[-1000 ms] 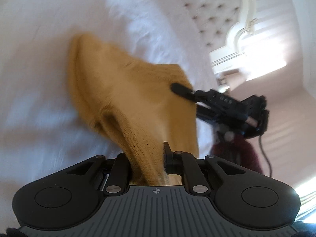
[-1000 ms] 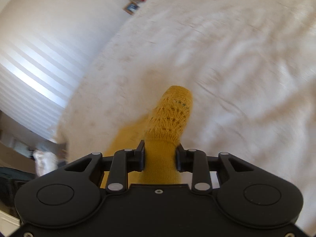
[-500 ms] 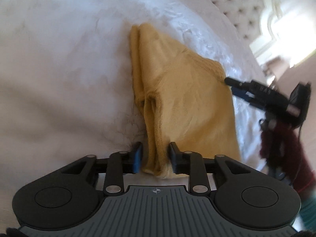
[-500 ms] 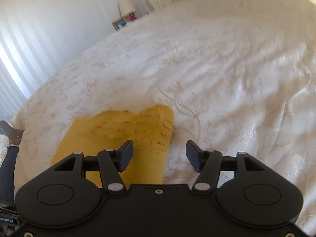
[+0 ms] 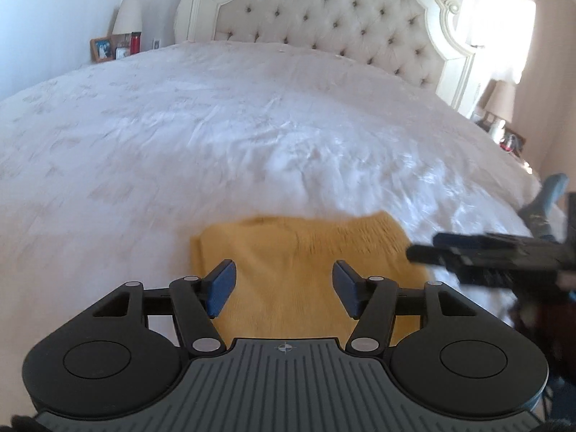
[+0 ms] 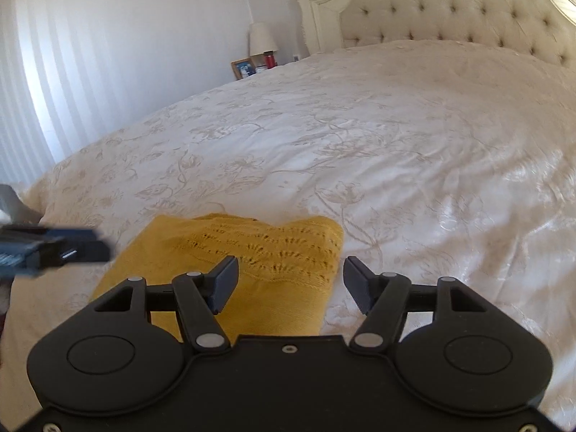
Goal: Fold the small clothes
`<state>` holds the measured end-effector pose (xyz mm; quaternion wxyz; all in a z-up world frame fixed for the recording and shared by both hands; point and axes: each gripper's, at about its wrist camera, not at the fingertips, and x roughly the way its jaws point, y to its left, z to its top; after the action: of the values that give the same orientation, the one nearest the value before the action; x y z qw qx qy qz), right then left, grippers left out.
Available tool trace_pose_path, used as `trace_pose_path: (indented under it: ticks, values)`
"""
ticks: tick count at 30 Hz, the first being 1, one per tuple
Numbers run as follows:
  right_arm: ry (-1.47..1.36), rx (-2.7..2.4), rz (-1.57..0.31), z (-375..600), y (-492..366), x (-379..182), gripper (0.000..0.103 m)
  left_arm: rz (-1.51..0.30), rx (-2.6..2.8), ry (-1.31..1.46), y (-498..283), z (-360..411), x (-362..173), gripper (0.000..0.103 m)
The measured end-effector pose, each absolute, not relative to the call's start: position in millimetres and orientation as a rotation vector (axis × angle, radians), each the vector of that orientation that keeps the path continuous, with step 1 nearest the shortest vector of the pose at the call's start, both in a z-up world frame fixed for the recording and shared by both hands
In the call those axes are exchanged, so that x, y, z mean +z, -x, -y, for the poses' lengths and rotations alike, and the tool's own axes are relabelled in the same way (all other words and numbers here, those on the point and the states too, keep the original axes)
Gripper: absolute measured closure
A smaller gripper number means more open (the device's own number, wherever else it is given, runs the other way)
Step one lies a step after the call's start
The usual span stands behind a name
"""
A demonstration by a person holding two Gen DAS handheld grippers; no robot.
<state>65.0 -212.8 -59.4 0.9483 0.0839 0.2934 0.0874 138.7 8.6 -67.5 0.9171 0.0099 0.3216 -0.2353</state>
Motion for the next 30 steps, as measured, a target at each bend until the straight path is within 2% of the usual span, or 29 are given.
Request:
trace_pose_path:
  ticks: [8, 10, 12, 14, 17, 21, 25, 30]
  values:
    - [-0.083, 0.166, -0.628, 203.2, -102.2, -75.0, 0.035, -0.707, -0.381, -0.088, -180.0, -7.6, -106.0, 0.045]
    - [-0.08, 0.145, -0.657, 206.4, -115.5, -85.6, 0.035, -0.717, -0.35, -0.105, -186.8, -12.1, -118.8, 0.043]
    - [-0.097, 0.125, -0.689, 212.1, -127.5, -96.9, 0.035, -0.713, -0.33, -0.102, -187.4, -17.8, -122.2, 0.036]
    - [-0.117, 0.124, -0.698, 215.8, -132.0, -103.2, 0.034, -0.724, -0.324, -0.073, -187.3, -24.2, -125.0, 0.033]
    - [-0.128, 0.122, -0.694, 216.2, -129.6, -104.2, 0.033, -0.732, -0.323, -0.055, -188.0, -28.9, -124.3, 0.029]
    - [-0.162, 0.122, -0.672, 220.3, -123.0, -94.2, 0.03, -0.728, -0.317, -0.031, -183.5, -31.2, -111.7, 0.03]
    - [-0.169, 0.13, -0.629, 221.3, -99.0, -71.5, 0.027, -0.681, -0.34, -0.034, -158.0, -36.1, -92.7, 0.031]
    - [-0.134, 0.134, -0.682, 213.1, -62.6, -65.5, 0.022, -0.684, -0.361, -0.066, -115.2, -44.0, -87.3, 0.031]
